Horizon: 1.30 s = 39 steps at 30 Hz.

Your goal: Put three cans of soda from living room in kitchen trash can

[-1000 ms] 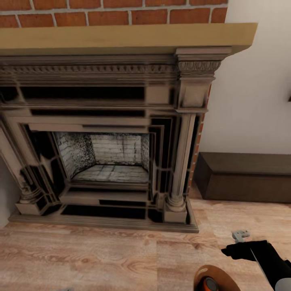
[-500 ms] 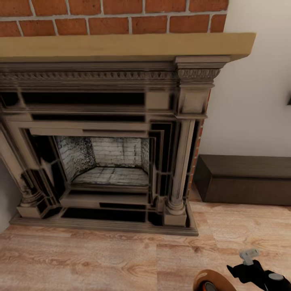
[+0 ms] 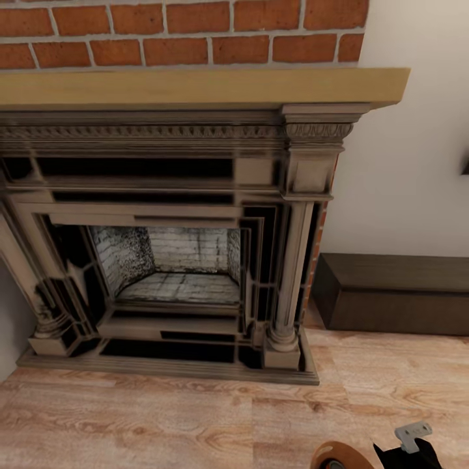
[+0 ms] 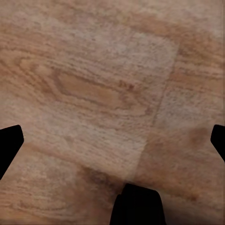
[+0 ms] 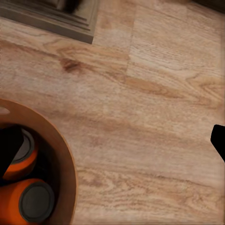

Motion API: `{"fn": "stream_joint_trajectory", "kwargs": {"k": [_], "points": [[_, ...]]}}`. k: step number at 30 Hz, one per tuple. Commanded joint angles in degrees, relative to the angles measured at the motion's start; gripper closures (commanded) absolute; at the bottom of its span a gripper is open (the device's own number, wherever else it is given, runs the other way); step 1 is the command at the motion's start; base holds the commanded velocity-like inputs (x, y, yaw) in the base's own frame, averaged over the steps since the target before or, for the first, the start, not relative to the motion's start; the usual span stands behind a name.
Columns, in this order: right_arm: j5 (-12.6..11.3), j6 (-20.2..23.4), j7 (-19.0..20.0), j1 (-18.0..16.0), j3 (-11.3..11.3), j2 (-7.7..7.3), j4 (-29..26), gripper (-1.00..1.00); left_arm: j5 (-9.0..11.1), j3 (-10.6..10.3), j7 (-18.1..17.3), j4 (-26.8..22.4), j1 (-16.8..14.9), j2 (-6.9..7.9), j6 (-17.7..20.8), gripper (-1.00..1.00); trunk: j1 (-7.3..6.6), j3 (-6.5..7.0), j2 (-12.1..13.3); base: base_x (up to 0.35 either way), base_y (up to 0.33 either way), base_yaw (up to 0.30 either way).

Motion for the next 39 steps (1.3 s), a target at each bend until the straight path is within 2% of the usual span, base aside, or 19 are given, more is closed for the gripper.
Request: {"fn": "stream_joint_trajectory", "kwargs": {"k": [1, 11, 25, 39], "points": [[0.0, 0.0, 0.0, 0.1, 0.0, 0.04, -0.1, -1.0, 0.0, 0.0, 0.0, 0.0, 0.0, 0.0, 0.0, -1.0, -0.23, 0.18, 0.4, 0.0, 0.0, 0.0], [0.0, -0.2, 0.1, 2.0, -0.1, 0.41, -0.4, -1.0, 0.0, 0.0, 0.0, 0.1, 0.0, 0.0, -0.1, -1.0, -2.42, 1.98, 4.4, 0.0, 0.0, 0.0], [-0.1, -2.3, 0.1, 3.5, -0.2, 1.26, -0.1, -1.0, 0.0, 0.0, 0.0, 0.2, 0.0, 0.0, -0.1, -1.0, -5.5, 4.49, 10.0, 0.0, 0.0, 0.0], [-0.2, -2.6, 0.1, 4.4, -0.1, 1.59, 0.3, -1.0, -0.1, 0.0, 0.0, 0.2, 0.0, 0.0, -0.3, -1.0, -8.57, 7.01, 15.7, 0.0, 0.0, 0.0]]}}
